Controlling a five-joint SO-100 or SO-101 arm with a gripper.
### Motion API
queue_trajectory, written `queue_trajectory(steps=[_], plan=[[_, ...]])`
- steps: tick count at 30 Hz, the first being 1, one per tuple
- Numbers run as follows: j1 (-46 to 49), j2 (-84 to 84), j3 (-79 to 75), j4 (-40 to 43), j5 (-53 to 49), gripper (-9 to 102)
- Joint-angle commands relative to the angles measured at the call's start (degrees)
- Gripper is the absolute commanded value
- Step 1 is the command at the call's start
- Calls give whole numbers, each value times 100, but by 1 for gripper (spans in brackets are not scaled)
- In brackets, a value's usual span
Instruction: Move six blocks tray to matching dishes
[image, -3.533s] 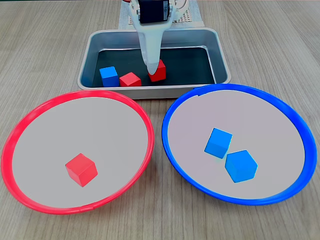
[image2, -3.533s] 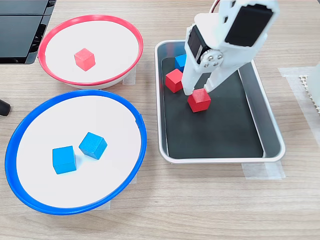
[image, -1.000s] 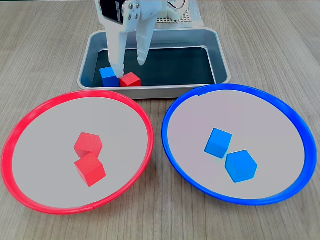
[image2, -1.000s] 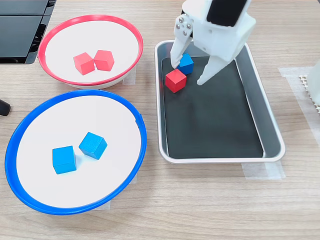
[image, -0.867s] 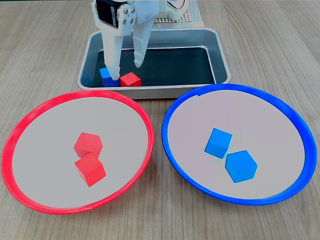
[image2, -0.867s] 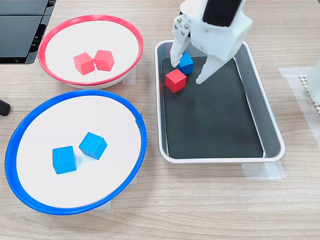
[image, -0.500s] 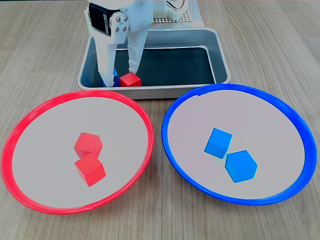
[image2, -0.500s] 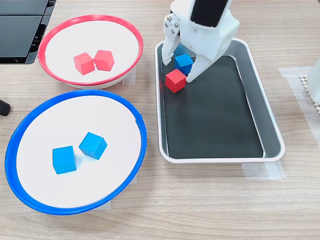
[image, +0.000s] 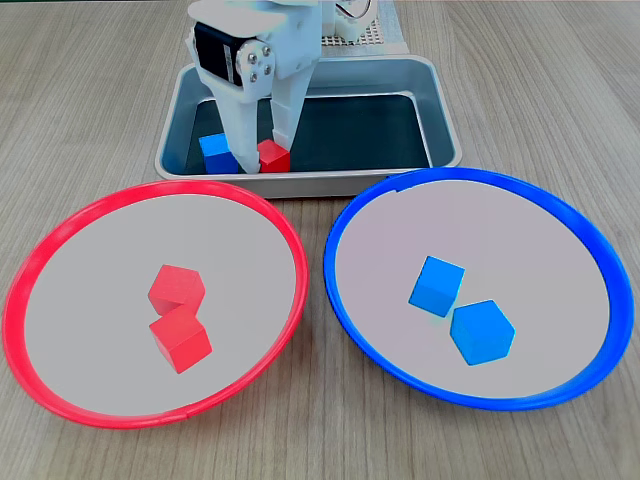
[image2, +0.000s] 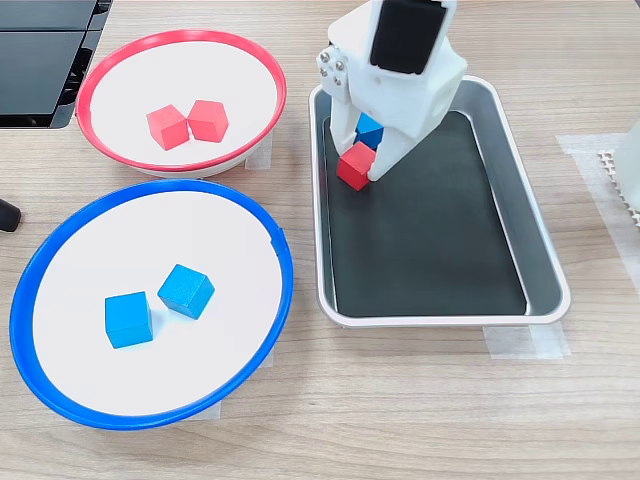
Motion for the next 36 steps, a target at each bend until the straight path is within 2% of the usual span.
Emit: queue_trajectory(steps=[1,5,7,12,16,21,23,25,27,32,36], plan=[[-62,202,-211,387,-492,0],[-237,835,-316,1187,-1529,0],[-202,1187,-606,1301,-1723,0],[-44,1081,-1802,703,-1529,1],[53,141,-2698,141,-1608,8],[123,-598,-3120,-149,-1846,17],[167,-642,-3006,-176,-2039,17],[167,-483,-2856,0,-2461,9],[149,-123,-2549,387,-3313,0],[448,791,-1670,1529,-5836,0],[905,923,-1143,1573,-7154,9]])
